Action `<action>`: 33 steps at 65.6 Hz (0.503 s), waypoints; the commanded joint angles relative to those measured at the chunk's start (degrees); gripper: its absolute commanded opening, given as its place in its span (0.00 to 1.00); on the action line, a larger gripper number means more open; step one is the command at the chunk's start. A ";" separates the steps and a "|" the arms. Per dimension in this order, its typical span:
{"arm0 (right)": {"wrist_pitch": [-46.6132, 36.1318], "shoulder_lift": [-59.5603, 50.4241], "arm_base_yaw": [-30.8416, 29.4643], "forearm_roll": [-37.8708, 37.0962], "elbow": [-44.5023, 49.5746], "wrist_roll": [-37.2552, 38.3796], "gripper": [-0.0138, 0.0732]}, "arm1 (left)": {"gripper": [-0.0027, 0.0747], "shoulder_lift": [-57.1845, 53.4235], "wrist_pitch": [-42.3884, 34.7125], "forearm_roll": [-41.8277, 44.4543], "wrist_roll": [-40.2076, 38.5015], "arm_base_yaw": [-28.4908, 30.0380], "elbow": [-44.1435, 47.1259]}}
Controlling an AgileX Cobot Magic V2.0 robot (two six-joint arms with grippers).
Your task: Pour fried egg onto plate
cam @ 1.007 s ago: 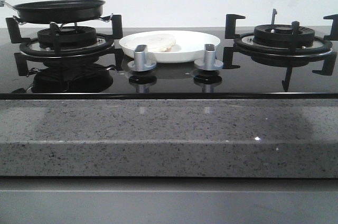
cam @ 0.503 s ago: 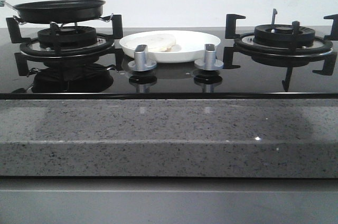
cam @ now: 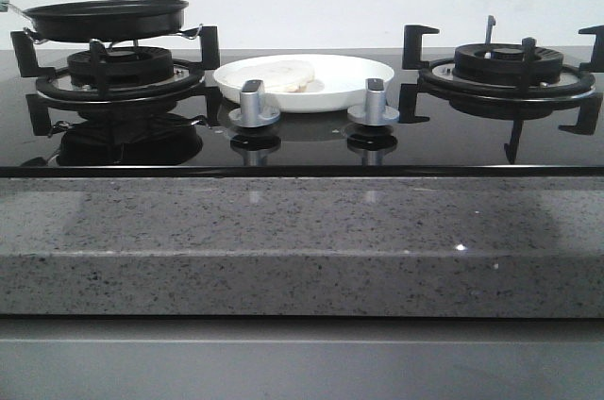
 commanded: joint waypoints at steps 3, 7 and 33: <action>-7.85 -2.03 -1.00 -1.81 -0.21 -0.56 0.08 | 0.01 -0.81 -4.34 -0.08 -0.02 0.21 0.27; -13.10 -4.22 -3.02 -4.78 1.71 -0.56 0.08 | 0.01 -0.81 -4.34 -0.08 -0.02 0.21 0.27; -51.94 -22.54 -11.76 -13.07 28.99 -0.56 0.08 | 0.01 -0.81 -4.34 -0.08 -0.02 0.21 0.27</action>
